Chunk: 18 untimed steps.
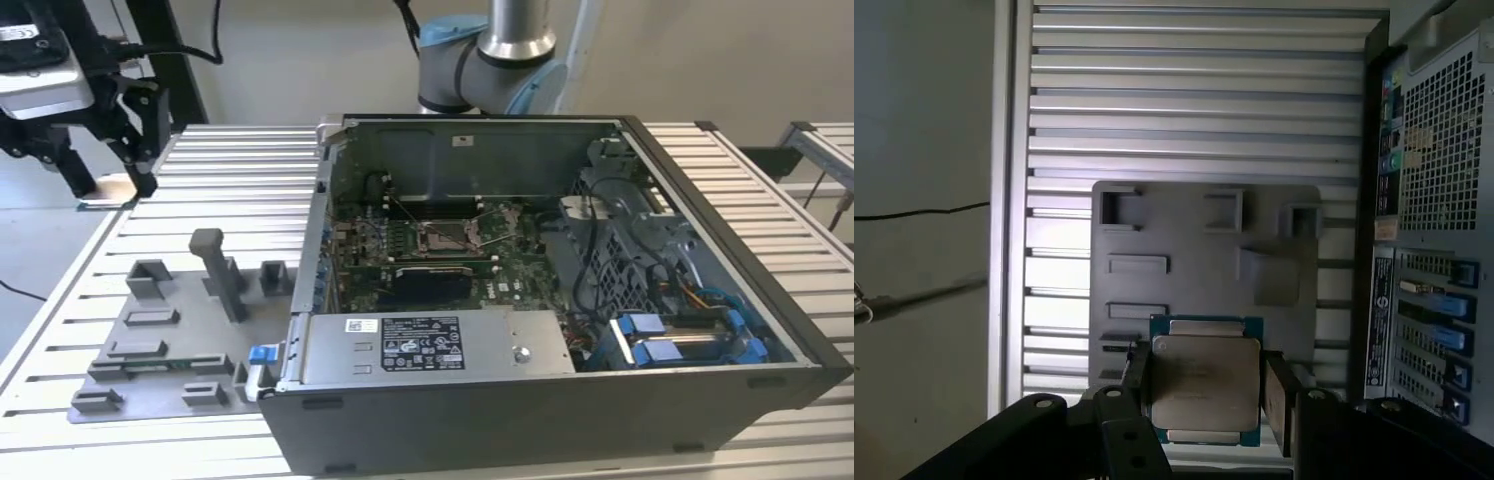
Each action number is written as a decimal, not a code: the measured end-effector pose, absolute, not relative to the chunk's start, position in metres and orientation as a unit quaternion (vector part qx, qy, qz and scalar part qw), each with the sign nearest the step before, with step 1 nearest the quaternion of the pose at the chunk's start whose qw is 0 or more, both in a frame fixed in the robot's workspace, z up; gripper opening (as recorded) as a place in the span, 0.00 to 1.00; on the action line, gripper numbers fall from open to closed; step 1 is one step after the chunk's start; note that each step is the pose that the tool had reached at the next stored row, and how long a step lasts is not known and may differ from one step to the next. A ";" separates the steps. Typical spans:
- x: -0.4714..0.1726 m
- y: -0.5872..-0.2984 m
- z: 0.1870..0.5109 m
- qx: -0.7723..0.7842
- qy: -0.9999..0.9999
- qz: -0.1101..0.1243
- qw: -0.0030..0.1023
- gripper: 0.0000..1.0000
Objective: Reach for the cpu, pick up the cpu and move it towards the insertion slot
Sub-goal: 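Pick up the cpu and move it towards the insertion slot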
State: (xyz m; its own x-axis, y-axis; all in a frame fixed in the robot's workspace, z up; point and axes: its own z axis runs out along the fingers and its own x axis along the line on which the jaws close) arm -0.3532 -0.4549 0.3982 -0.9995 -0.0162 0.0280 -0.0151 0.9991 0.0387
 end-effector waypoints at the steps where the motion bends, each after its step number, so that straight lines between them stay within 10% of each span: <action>1: -0.349 -0.455 0.398 0.008 -1.000 -0.019 0.014 0.00; 18: -0.271 -0.455 0.398 0.008 -1.000 -0.019 0.014 0.00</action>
